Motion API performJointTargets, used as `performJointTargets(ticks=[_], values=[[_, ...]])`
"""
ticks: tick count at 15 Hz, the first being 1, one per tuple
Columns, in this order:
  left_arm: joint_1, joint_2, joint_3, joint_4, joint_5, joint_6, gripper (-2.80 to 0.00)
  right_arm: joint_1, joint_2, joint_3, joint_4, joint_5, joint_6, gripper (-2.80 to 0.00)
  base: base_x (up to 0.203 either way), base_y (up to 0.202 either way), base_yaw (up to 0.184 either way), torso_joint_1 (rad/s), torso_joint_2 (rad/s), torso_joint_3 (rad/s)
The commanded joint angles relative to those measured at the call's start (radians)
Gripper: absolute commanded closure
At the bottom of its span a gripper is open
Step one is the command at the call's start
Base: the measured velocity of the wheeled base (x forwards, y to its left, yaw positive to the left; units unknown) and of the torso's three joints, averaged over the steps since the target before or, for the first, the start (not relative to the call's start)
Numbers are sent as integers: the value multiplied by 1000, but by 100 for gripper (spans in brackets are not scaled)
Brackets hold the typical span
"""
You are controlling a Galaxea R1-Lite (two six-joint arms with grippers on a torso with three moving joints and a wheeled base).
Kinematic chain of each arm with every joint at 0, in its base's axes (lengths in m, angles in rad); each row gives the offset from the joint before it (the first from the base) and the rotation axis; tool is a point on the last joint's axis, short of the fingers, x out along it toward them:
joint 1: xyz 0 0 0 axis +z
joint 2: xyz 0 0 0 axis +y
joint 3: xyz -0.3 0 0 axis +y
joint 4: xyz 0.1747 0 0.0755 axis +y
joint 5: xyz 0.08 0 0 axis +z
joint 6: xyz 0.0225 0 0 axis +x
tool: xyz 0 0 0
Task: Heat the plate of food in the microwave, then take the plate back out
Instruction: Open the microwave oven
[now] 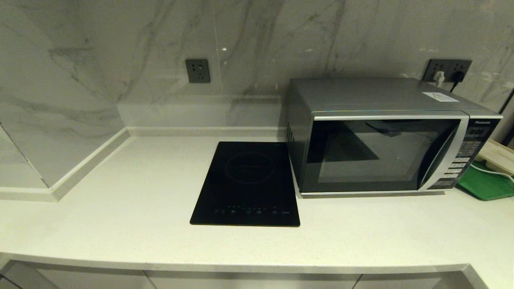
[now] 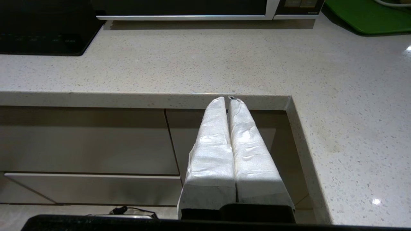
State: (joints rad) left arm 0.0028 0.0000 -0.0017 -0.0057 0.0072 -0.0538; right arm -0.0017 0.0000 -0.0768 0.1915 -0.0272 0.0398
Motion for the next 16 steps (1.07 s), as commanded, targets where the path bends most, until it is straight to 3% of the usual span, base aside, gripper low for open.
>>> performJointTargets(ticks=[1, 10, 13, 16], values=[[0, 0, 0, 0, 0, 0, 0, 0, 2, 0, 0, 0, 1, 0, 0, 0, 0, 0, 0, 0], [0, 0, 0, 0, 0, -1, 0, 0, 26, -3, 6, -1, 21, 0, 0, 0, 0, 0, 0, 0], [0, 0, 0, 0, 0, 0, 0, 0, 149, -29, 3, -1, 22, 0, 0, 0, 0, 0, 0, 0], [0, 0, 0, 0, 0, -1, 0, -1, 406, -136, -26, -2, 48, 0, 0, 0, 0, 0, 0, 0]])
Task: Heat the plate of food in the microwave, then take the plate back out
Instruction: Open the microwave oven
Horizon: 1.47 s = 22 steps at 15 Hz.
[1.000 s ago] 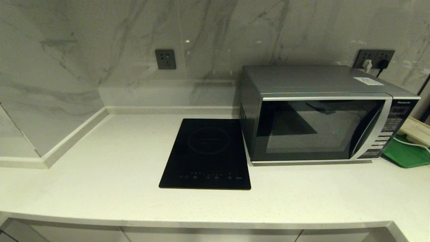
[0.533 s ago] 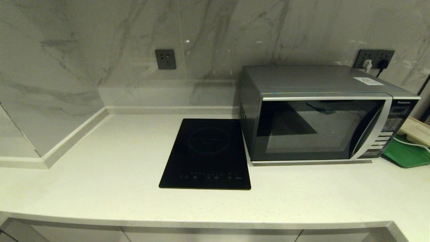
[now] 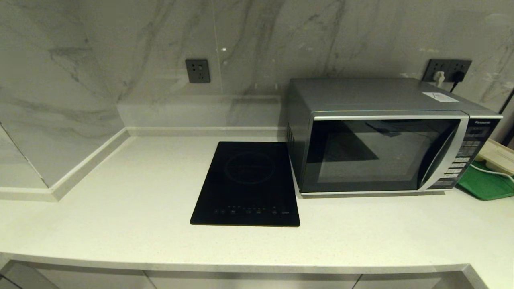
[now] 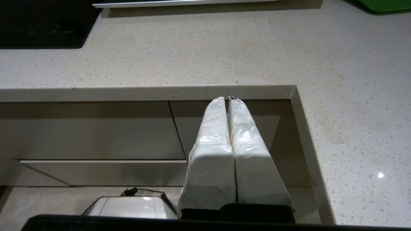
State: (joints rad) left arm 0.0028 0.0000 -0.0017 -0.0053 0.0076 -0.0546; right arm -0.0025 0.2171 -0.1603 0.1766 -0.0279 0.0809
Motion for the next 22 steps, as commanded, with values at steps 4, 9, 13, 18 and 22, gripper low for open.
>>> performJointTargets(ticks=[4, 9, 13, 18, 22], values=[[0, 0, 0, -1, 0, 1, 0, -2, 623, -247, -148, -123, 23, 0, 0, 0, 0, 0, 0, 0], [0, 0, 0, -1, 0, -1, 0, 185, 1022, -497, -318, -670, -2, 0, 0, 0, 0, 0, 0, 0], [0, 0, 0, -1, 0, 1, 0, 330, 1292, -588, -444, -968, -7, 0, 0, 0, 0, 0, 0, 0], [0, 0, 0, -1, 0, -1, 0, 362, 1510, -656, -569, -1105, -2, 0, 0, 0, 0, 0, 0, 0], [0, 0, 0, -1, 0, -1, 0, 327, 1581, -725, -578, -1135, 10, -280, 0, 0, 0, 0, 0, 0]])
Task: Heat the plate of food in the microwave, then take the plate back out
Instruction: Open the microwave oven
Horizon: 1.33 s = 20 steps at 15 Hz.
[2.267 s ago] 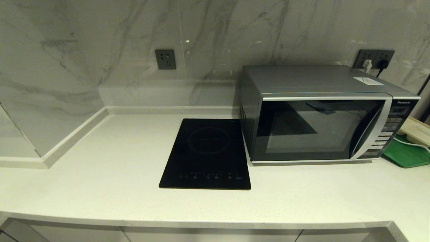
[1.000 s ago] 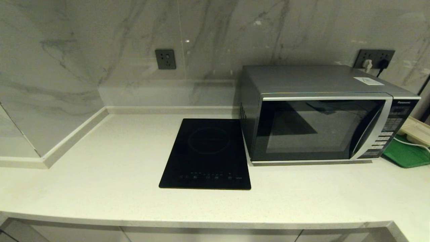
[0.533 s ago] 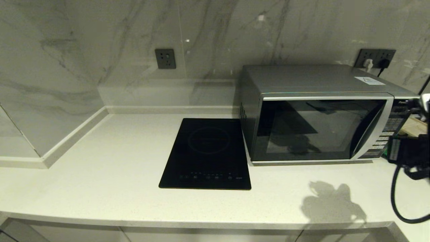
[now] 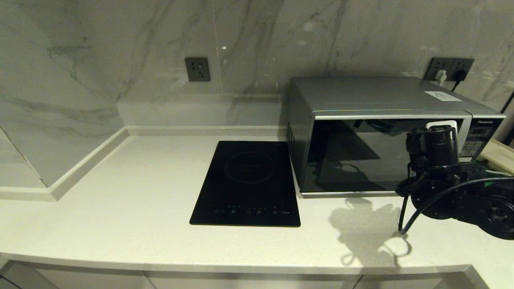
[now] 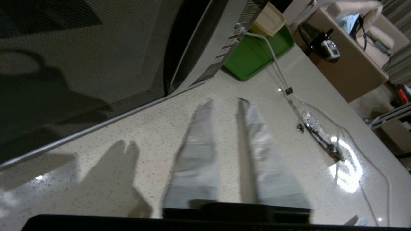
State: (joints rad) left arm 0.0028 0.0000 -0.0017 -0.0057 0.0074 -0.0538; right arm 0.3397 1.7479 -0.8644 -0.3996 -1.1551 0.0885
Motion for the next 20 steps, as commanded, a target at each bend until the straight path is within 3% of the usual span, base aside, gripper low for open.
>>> performJointTargets(ticks=[1, 8, 10, 20], values=[[0, 0, 0, 0, 0, 0, 0, -35, 64, -30, -2, -8, 3, -280, 0, 0, 0, 0, 0, 0], [0, 0, 0, 0, 0, -1, 0, -188, 159, -144, -8, 11, 77, -280, 0, 0, 0, 0, 0, 0], [0, 0, 0, 0, 0, -1, 0, -200, 165, -157, -8, 52, 80, -280, 0, 0, 0, 0, 0, 0], [0, 0, 0, 0, 0, 0, 0, -261, 213, -217, -7, 74, 97, -280, 0, 0, 0, 0, 0, 0]])
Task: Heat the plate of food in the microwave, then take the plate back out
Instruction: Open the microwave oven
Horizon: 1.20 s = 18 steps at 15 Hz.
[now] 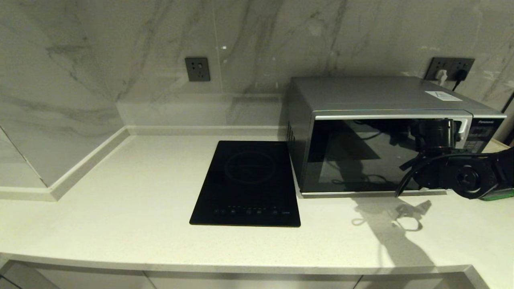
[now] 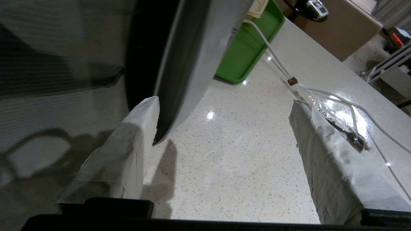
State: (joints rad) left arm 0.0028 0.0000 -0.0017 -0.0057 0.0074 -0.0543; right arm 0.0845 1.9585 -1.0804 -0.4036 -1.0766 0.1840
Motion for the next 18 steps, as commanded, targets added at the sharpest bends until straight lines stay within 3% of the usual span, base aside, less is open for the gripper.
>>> performJointTargets(ticks=[1, 18], values=[[0, 0, 0, 0, 0, -1, 0, -15, 8, -2, -3, 2, 2, -280, 0, 0, 0, 0, 0, 0], [0, 0, 0, 0, 0, -1, 0, -107, 94, -87, -3, 29, 65, -280, 0, 0, 0, 0, 0, 0]])
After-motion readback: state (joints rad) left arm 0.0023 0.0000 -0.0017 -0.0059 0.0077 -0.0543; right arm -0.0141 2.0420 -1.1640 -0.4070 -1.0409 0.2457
